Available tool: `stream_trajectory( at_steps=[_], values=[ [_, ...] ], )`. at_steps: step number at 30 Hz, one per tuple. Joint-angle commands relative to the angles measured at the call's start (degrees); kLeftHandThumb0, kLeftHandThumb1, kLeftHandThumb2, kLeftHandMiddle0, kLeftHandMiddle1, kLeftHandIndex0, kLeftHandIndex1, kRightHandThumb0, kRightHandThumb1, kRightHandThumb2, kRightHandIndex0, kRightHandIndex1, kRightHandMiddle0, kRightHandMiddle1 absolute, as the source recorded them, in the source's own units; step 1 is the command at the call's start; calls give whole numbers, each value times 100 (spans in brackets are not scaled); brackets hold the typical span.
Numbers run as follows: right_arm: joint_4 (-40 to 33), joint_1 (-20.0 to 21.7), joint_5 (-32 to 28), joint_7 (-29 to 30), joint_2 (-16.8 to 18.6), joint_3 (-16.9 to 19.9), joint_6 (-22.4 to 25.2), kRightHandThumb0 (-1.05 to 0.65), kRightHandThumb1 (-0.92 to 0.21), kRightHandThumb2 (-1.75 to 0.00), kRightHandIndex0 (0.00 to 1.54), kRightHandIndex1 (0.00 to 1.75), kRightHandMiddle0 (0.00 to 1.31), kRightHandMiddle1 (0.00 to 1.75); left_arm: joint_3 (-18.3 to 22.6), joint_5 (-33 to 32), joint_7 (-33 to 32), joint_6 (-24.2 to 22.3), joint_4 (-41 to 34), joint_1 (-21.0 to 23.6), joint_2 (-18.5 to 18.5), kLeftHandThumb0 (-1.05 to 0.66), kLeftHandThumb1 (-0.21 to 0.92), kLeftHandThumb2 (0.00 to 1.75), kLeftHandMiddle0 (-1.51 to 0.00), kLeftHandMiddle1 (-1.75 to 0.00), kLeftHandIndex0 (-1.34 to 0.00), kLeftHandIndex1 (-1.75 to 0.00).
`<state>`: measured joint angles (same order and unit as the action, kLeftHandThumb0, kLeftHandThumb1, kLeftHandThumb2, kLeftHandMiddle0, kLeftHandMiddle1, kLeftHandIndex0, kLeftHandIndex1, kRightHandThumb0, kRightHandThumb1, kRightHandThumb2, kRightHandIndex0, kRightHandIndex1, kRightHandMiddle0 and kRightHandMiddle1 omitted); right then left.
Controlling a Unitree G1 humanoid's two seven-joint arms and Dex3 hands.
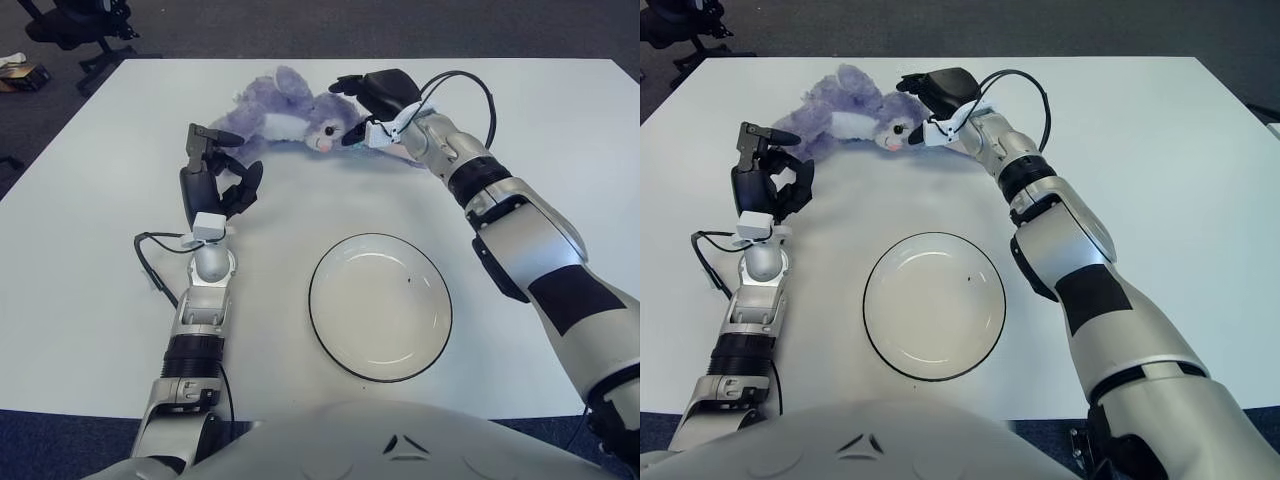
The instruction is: Put the doll into the plate.
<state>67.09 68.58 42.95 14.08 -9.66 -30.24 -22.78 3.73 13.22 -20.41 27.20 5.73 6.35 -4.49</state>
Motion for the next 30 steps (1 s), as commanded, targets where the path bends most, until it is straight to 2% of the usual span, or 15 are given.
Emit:
stream_trajectory(
  at_steps=[1, 30],
  values=[
    [53, 109, -105, -85, 54, 44, 71, -66, -92, -1, 52, 0, 47, 8, -11, -37, 23, -62, 328, -422, 139, -35, 92, 36, -83, -175, -37, -158],
    [309, 186, -253, -154, 284, 70, 420, -65, -92, 0, 51, 0, 50, 4, -18, 64, -56, 61, 442, -419, 126, -35, 92, 35, -83, -175, -37, -157]
  ],
)
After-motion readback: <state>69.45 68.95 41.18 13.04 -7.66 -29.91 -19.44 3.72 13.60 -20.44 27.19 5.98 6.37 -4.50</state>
